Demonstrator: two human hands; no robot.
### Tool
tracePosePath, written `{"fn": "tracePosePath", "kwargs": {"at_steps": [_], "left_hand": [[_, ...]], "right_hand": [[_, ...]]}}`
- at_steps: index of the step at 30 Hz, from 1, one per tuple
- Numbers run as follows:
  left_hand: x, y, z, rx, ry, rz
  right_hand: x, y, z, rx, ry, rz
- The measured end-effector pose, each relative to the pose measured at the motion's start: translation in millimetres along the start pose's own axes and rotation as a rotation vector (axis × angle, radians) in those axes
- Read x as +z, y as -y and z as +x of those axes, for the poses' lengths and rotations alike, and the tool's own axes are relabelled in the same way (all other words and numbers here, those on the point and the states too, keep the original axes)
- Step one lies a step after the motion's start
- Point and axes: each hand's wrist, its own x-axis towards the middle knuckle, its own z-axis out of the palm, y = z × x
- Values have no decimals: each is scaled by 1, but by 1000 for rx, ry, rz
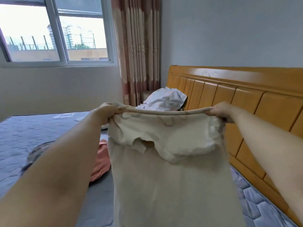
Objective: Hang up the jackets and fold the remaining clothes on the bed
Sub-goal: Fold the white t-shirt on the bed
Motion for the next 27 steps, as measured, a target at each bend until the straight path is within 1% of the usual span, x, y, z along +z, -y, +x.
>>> {"fn": "tracePosePath", "kwargs": {"at_steps": [2, 3, 5, 7, 9, 10, 11, 12, 14, 15, 16, 17, 18, 20, 21, 22, 23, 24, 26, 27], "left_hand": [[19, 32, 17, 28, -131, 156], [29, 53, 26, 44, -178, 262], [47, 96, 43, 56, -257, 556], [60, 143, 55, 27, -259, 870], [72, 180, 59, -14, -211, 1072], [82, 210, 65, -81, -211, 1089], [88, 222, 68, -135, -255, 1032], [90, 231, 70, -181, -309, 904], [100, 241, 78, -201, -454, 505], [104, 245, 79, -170, -445, 288], [111, 253, 74, -136, -370, 154], [119, 255, 66, -85, -268, 191], [142, 301, 81, -77, -129, 388], [162, 348, 76, -4, 84, 832], [168, 364, 64, 40, 167, 983], [172, 375, 55, 79, 221, 1075], [174, 383, 47, 85, 258, 1088], [176, 399, 46, 88, 267, 1085], [179, 429, 42, 123, 208, 1050], [181, 439, 39, 171, 150, 1010]], "right_hand": [[40, -17, 29, -60, -147, -305], [61, -26, 40, -66, -185, -403], [101, -54, 62, -68, -263, -575], [139, -87, 79, -34, -319, -712], [170, -115, 87, -30, -327, -803], [195, -134, 96, -9, -308, -806], [207, -142, 99, -7, -325, -758], [214, -147, 99, -1, -356, -669], [224, -150, 98, -7, -484, -433], [228, -154, 97, -19, -532, -337], [236, -162, 91, -40, -539, -279], [244, -166, 85, -64, -481, -305], [287, -202, 103, -52, -343, -410], [330, -238, 99, 0, -54, -578], [346, -252, 87, 49, 42, -636], [357, -261, 77, 72, 77, -674], [363, -268, 70, 57, 70, -686], [370, -277, 66, 25, 21, -692], [382, -287, 61, -37, -107, -691], [387, -292, 63, -63, -152, -670]]}}
